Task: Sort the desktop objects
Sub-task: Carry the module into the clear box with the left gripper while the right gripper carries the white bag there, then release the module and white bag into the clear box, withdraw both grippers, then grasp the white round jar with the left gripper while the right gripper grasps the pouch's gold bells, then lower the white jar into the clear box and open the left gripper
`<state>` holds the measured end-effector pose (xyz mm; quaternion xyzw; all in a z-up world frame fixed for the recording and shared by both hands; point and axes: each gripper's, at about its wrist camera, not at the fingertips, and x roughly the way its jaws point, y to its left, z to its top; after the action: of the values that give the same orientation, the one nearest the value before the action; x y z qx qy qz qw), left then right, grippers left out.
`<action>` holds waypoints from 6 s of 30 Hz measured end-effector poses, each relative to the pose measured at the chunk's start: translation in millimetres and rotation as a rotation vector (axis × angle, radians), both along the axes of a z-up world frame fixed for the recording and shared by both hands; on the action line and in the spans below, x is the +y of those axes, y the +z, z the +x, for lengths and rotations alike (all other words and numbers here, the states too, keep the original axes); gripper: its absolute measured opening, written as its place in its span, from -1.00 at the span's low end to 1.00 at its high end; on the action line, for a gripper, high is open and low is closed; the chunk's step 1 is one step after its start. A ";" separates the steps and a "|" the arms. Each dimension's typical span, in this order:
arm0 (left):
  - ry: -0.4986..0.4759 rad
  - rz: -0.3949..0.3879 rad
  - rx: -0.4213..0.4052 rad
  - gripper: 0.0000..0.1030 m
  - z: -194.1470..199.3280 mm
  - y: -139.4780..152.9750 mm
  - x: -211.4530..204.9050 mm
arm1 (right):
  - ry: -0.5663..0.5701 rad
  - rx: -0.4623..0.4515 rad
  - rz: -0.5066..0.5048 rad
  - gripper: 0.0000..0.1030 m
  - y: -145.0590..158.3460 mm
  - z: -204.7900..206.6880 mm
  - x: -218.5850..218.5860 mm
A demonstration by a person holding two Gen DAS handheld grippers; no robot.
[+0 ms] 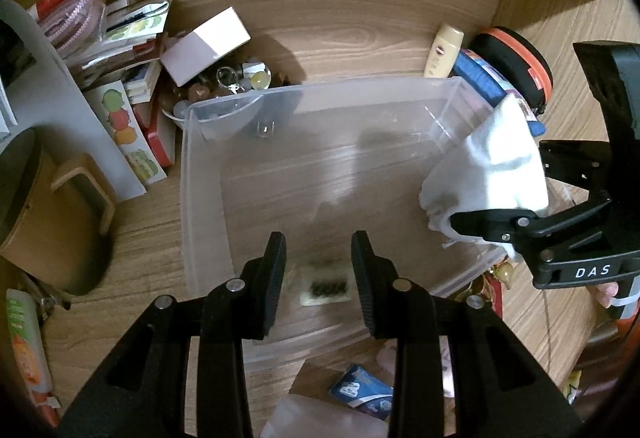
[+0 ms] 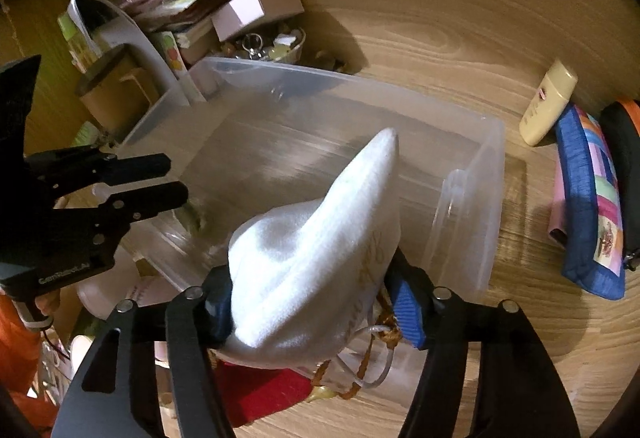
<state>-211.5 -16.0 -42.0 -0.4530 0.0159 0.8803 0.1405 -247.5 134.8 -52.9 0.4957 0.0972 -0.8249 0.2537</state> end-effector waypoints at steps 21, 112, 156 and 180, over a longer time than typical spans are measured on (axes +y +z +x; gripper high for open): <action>0.016 0.030 0.090 0.13 16.8 25.6 -8.7 | -0.047 -0.013 0.028 0.41 24.3 25.3 3.1; 0.074 0.178 0.041 0.26 89.8 -42.0 -55.5 | -0.283 0.166 0.004 -0.52 -51.4 91.3 42.6; 0.158 0.246 0.168 0.26 92.7 10.0 -62.1 | -0.214 0.305 -0.138 -0.52 21.9 131.6 57.6; 0.103 0.219 0.177 0.26 53.4 21.0 -35.0 | -0.199 0.304 -0.121 -0.52 18.8 90.8 56.9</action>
<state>-158.0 -50.9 -21.0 -0.3556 -0.0910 0.9194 0.1415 -156.7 191.8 -34.1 0.3566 0.0352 -0.9155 0.1827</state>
